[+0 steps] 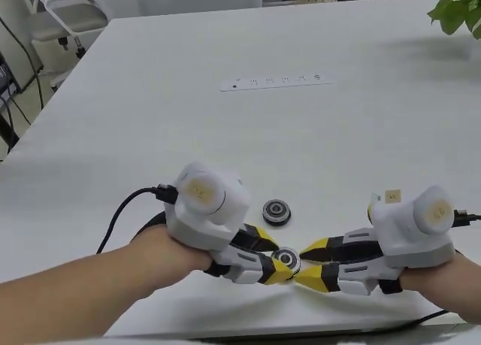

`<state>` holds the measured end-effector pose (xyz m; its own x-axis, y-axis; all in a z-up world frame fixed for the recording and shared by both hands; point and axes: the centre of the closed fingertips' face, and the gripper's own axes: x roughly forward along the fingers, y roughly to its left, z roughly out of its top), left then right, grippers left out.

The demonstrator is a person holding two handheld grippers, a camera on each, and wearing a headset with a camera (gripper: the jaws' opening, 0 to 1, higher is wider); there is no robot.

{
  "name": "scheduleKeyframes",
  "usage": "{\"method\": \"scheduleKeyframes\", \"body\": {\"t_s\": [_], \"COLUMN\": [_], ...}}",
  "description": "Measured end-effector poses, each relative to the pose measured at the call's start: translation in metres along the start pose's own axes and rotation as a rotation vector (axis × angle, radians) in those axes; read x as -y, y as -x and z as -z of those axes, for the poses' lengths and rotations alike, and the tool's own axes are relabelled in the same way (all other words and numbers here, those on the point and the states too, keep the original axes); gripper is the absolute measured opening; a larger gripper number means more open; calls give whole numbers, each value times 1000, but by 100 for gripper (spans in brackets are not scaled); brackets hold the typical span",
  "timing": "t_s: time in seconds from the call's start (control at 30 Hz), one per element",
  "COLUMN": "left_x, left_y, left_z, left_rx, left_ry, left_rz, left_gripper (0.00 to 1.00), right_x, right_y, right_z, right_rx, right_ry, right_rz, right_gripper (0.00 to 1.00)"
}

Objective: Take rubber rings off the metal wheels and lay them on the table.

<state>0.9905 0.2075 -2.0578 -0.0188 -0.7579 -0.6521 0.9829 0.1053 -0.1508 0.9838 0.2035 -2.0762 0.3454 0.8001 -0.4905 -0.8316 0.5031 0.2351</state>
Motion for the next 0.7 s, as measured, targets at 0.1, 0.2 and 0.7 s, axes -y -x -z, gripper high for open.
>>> {"method": "scheduleKeyframes", "body": {"t_s": [0.1,0.2,0.7], "left_x": [0,0,-2], "left_y": [-2,-3,-5], "left_z": [0,0,2], "left_rx": [-2,0,-7], "left_ry": [-7,-15,-163], "left_rz": [0,-5,-60], "left_gripper": [17,15,8], "right_x": [0,0,0], "right_y": [0,0,-1], "right_z": [0,0,-1], "right_rx": [2,3,3], "right_ry": [-2,-3,-2], "right_rz": [0,-1,-4], "right_gripper": [20,21,20]}}
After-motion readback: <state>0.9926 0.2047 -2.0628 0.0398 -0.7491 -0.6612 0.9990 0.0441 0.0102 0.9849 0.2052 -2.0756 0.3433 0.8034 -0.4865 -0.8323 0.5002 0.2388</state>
